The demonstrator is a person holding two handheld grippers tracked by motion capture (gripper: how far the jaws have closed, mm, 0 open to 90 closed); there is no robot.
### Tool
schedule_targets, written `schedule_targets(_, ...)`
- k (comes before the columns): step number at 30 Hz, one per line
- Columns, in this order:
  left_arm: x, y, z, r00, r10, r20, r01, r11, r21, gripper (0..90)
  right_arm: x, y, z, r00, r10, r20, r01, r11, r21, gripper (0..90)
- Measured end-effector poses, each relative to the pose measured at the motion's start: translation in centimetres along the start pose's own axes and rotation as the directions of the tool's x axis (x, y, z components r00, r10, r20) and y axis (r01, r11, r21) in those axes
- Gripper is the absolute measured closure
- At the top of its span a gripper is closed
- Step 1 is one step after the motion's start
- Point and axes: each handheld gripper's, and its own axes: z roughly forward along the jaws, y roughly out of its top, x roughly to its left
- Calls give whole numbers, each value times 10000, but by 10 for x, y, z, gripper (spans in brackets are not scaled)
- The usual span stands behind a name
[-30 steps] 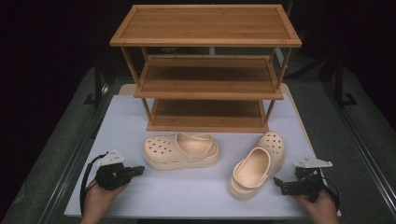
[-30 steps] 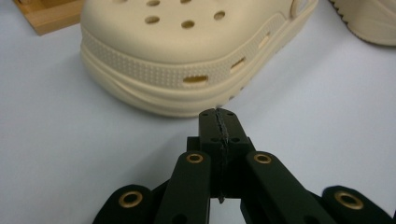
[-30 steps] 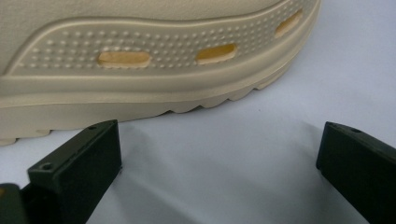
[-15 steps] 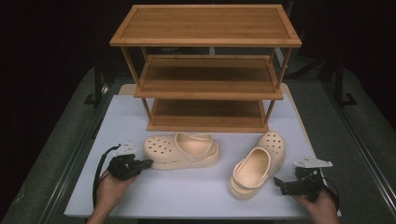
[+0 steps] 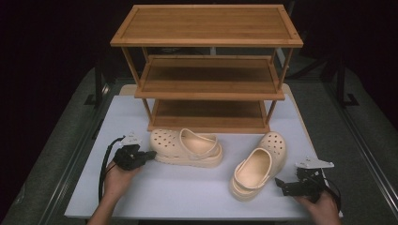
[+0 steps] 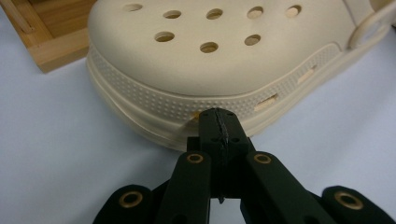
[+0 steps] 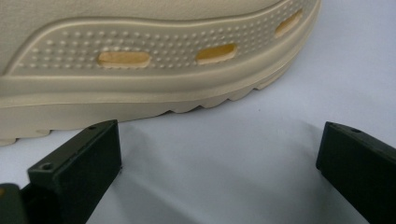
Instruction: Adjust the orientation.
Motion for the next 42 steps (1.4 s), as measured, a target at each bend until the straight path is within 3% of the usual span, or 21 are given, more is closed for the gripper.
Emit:
schedule_targets(5, 8, 4, 8, 9994, -319, 141, 321, 9994, -159, 900, 0, 0, 0, 10000, 4, -10, -4, 10000, -5, 0)
schedule_targets(10, 5, 7, 6, 10000, 0, 2, 0, 10000, -79, 900, 0, 0, 0, 10000, 6, -14, -6, 10000, 7, 0)
schedule_targets(13, 3, 9, -1, 9996, -114, 273, 127, 9987, -484, 897, 0, 0, 0, 10000, 7, -13, -7, 10000, -3, 0)
schedule_targets(16, -1, 14, -11, 9994, -37, 357, 66, 9968, -799, 837, 0, 0, 0, 10000, 8, -15, -8, 10000, -3, 0)
schedule_targets(18, -10, 21, -19, 9971, 193, 740, -106, 9931, -1167, 748, 0, 0, 0, 10000, 17, -18, -17, 10000, 5, 0)
schedule_targets(20, -14, 24, -20, 9960, 305, 845, -200, 9923, -1225, 700, 0, 0, 0, 10000, 10, -16, -10, 10000, 7, 0)
schedule_targets(22, -28, 35, -17, 9886, 752, 1304, -571, 9889, -1369, 661, 0, 0, 0, 10000, 16, -17, -16, 10000, 5, 0)
schedule_targets(23, -28, 35, -17, 9886, 752, 1304, -571, 9889, -1369, 644, 0, 0, 0, 10000, 10, -15, -10, 10000, 8, 0)
schedule_targets(26, -53, 51, -4, 9748, 1335, 1785, -1089, 9840, -1413, 631, 0, 0, 0, 10000, 7, -15, -7, 10000, -5, 0)
schedule_targets(27, -53, 51, -4, 9748, 1335, 1785, -1089, 9840, -1413, 631, 0, 0, 0, 10000, 7, -15, -7, 10000, -5, 0)
schedule_targets(30, -73, 66, 13, 9591, 1859, 2133, -1590, 9777, -1372, 633, 0, 0, 0, 10000, 7, -17, -7, 10000, -6, 0)
schedule_targets(33, -81, 72, 24, 9540, 1998, 2236, -1744, 9763, -1285, 636, 0, 0, 0, 10000, 9, -15, -9, 10000, -5, 0)
schedule_targets(36, -92, 80, 42, 9448, 2174, 2450, -1922, 9736, -1228, 636, 0, 0, 0, 10000, 10, -17, -10, 10000, -4, 0)
schedule_targets(40, -97, 84, 58, 9400, 2164, 2636, -1940, 9750, -1083, 636, 0, 0, 0, 10000, 15, -20, -15, 10000, -10, 0)
schedule_targets(42, -99, 84, 63, 9364, 2215, 2723, -2020, 9745, -981, 705, 0, 0, 0, 10000, 12, -22, -12, 10000, -12, 0)
